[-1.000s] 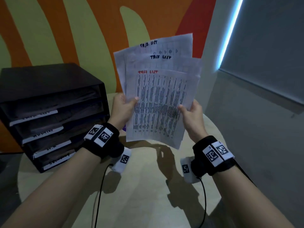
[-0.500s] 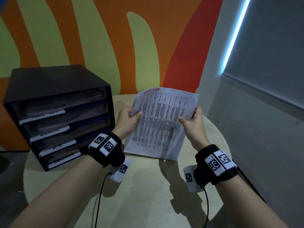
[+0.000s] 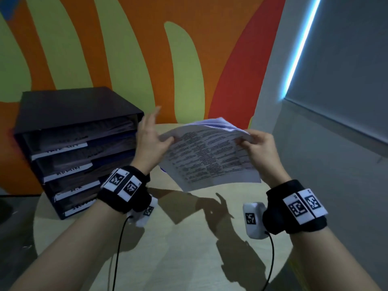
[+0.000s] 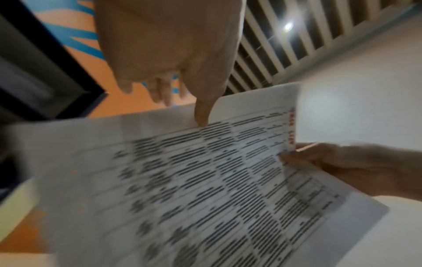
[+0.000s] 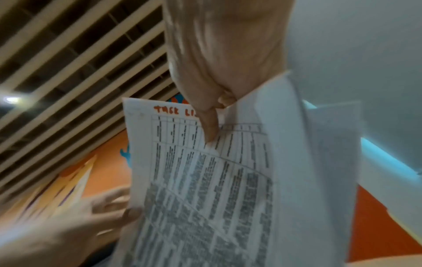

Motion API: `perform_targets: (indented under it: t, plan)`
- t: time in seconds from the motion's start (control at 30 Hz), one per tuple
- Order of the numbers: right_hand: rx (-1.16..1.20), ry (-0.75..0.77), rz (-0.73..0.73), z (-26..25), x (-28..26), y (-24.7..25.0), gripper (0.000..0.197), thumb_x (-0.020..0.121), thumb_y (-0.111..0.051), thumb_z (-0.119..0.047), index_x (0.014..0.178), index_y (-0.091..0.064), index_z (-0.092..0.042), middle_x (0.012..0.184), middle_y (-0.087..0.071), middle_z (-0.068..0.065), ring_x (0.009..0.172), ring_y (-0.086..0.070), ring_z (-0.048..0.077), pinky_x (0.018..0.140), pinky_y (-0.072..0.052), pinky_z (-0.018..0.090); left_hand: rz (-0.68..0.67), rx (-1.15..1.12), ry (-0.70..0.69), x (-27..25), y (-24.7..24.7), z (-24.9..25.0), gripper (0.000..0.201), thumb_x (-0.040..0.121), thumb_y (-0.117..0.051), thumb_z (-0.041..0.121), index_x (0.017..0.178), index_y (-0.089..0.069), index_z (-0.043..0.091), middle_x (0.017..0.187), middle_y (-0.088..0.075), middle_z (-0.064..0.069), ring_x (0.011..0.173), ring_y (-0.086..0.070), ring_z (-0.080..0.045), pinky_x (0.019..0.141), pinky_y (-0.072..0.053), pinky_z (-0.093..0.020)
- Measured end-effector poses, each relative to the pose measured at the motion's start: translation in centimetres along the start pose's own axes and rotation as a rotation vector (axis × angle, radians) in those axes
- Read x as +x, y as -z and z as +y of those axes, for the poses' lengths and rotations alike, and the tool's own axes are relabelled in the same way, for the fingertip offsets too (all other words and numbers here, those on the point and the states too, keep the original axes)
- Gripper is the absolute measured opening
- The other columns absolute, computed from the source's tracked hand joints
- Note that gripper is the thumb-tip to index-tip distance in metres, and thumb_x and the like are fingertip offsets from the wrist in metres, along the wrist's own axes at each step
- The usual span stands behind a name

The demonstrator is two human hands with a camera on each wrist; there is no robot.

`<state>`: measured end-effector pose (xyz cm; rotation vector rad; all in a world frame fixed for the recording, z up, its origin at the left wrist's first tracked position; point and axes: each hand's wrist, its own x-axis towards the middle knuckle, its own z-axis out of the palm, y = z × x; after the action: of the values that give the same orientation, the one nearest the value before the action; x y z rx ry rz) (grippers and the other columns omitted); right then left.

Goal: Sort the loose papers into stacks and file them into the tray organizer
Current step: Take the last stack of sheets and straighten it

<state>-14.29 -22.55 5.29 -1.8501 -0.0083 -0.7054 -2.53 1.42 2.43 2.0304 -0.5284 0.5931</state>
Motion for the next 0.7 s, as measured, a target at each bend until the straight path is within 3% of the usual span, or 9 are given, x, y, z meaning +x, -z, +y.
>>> perform_targets:
  t: [0.07, 0.1, 0.2, 0.3, 0.43, 0.57, 0.63, 0.7]
  plan:
    - [0.165, -0.081, 0.043, 1.2, -0.3, 0.8, 0.019, 0.089, -0.057, 0.006, 0.093, -0.070, -0.008, 0.077, -0.074, -0.006, 0.071, -0.068, 0.011, 0.065, -0.055, 0.026, -0.049, -0.239, 0.205, -0.6, 0.8, -1.0, 0.101, 0.077, -0.081, 0.026, 0.153, -0.015, 0.019, 0.153, -0.032, -0.003, 0.138, -0.034, -0.016, 0.113, -0.032, -0.040]
    - [0.237, -0.117, 0.039, 1.6, -0.5, 0.9, 0.018, 0.092, -0.057, 0.002, 0.104, -0.068, -0.007, 0.089, -0.075, -0.003, 0.081, -0.071, 0.015, 0.069, -0.056, 0.027, -0.075, -0.416, 0.239, -0.9, 1.0, -1.3, 0.099, 0.077, -0.081, 0.022, 0.152, -0.017, 0.016, 0.150, -0.038, -0.003, 0.134, -0.042, -0.013, 0.111, -0.037, -0.040]
    - [0.249, -0.179, -0.057, 2.5, -0.8, 0.6, 0.024, 0.097, -0.051, -0.003, 0.117, -0.062, -0.012, 0.106, -0.073, -0.002, 0.095, -0.070, 0.013, 0.078, -0.054, 0.028, -0.042, -0.682, 0.270, -1.3, 1.6, -1.6, 0.059, 0.083, -0.072, 0.001, 0.135, -0.044, 0.006, 0.128, -0.062, -0.006, 0.114, -0.063, -0.019, 0.099, -0.050, -0.048]
    - [0.080, -0.174, -0.174, 2.7, -1.1, -0.2, 0.031, 0.098, -0.045, 0.001, 0.116, -0.058, -0.021, 0.110, -0.069, -0.009, 0.097, -0.067, 0.003, 0.080, -0.051, 0.020, 0.022, -0.654, 0.238, -1.2, 2.3, -1.3, 0.026, 0.091, -0.061, -0.003, 0.117, -0.062, 0.001, 0.114, -0.069, -0.011, 0.102, -0.069, -0.026, 0.090, -0.055, -0.048]
    - [0.105, -0.172, -0.169, 2.9, -1.3, -1.1, 0.036, 0.096, -0.043, 0.006, 0.118, -0.056, -0.020, 0.112, -0.067, -0.010, 0.093, -0.066, -0.005, 0.070, -0.051, 0.009, 0.040, -0.651, 0.164, -1.3, 3.3, -1.1, 0.021, 0.093, -0.058, -0.003, 0.112, -0.064, 0.005, 0.110, -0.070, -0.006, 0.097, -0.070, -0.020, 0.081, -0.058, -0.033]
    - [0.133, -0.230, -0.141, 4.5, -1.8, -2.2, 0.036, 0.094, -0.050, 0.006, 0.126, -0.052, -0.010, 0.116, -0.067, 0.001, 0.105, -0.066, 0.013, 0.083, -0.057, 0.027, 0.054, -0.650, 0.229, -2.1, 3.5, -2.8, 0.022, 0.086, -0.070, 0.003, 0.106, -0.064, 0.011, 0.108, -0.069, -0.010, 0.092, -0.068, -0.021, 0.076, -0.057, -0.035]
    - [0.075, -0.273, -0.156, 5.9, -2.4, -2.8, 0.039, 0.091, -0.052, 0.001, 0.126, -0.051, -0.015, 0.117, -0.065, 0.004, 0.111, -0.063, 0.022, 0.087, -0.055, 0.037, 0.003, -0.621, 0.300, -2.9, 3.2, -3.7, 0.025, 0.083, -0.073, 0.005, 0.105, -0.064, 0.014, 0.110, -0.067, -0.016, 0.090, -0.066, -0.024, 0.080, -0.057, -0.042]
    - [0.055, -0.305, -0.185, 6.7, -3.1, -3.5, 0.039, 0.092, -0.050, 0.000, 0.126, -0.052, -0.019, 0.116, -0.066, 0.005, 0.110, -0.063, 0.022, 0.087, -0.053, 0.038, -0.070, -0.625, 0.380, -4.0, 2.6, -4.4, 0.028, 0.083, -0.072, 0.003, 0.109, -0.064, 0.007, 0.112, -0.067, -0.020, 0.092, -0.067, -0.027, 0.087, -0.056, -0.047]
